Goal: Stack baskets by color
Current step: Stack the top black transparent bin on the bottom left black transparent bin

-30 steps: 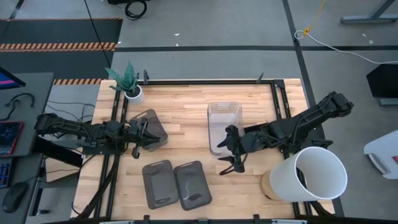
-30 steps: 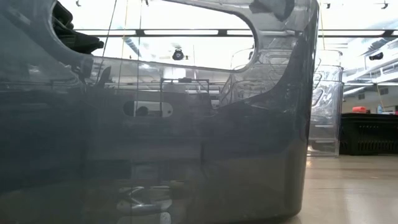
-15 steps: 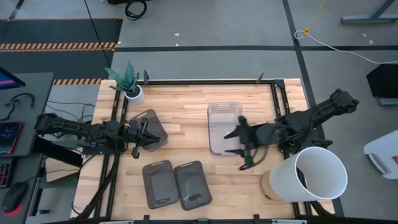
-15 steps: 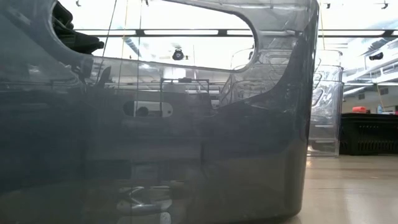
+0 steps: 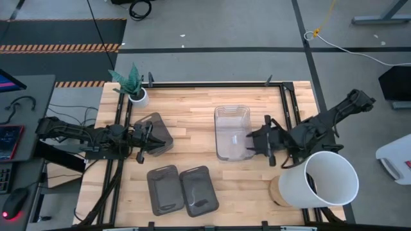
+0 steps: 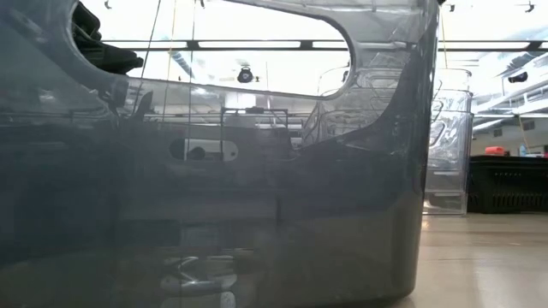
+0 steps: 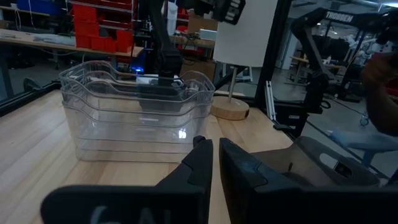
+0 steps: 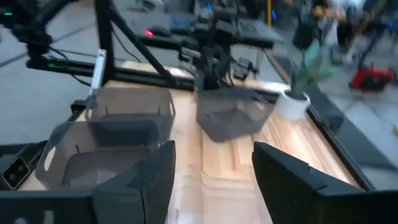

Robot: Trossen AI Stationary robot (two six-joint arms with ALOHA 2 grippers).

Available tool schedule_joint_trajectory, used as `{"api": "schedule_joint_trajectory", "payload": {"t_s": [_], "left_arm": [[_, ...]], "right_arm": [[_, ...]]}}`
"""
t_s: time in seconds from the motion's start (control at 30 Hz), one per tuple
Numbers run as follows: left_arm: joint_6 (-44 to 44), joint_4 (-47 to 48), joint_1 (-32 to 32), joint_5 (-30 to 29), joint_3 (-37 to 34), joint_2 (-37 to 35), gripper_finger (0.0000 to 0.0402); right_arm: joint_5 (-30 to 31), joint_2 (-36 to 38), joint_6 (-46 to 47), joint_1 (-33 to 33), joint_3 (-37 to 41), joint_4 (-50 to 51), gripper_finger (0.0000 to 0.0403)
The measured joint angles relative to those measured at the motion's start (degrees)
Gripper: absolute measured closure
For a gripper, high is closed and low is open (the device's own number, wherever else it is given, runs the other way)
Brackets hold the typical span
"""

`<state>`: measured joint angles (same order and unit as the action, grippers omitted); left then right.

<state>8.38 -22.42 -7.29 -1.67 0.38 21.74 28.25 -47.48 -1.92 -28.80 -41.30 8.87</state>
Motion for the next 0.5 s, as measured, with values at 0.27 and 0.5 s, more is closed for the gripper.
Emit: {"api": "schedule_joint_trajectory", "payload": {"t_s": [0.27, 0.5], "left_arm": [[0.0, 0.0, 0.0, 0.0, 0.0, 0.0, 0.0376], [0.0, 0.0, 0.0, 0.0, 0.0, 0.0, 0.0369]], "right_arm": [[-1.3, 3.5, -13.9, 0.2, 3.2, -14.2, 0.0186], [0.5, 4.1, -27.0, 0.8, 3.1, -32.8, 0.0186]]}}
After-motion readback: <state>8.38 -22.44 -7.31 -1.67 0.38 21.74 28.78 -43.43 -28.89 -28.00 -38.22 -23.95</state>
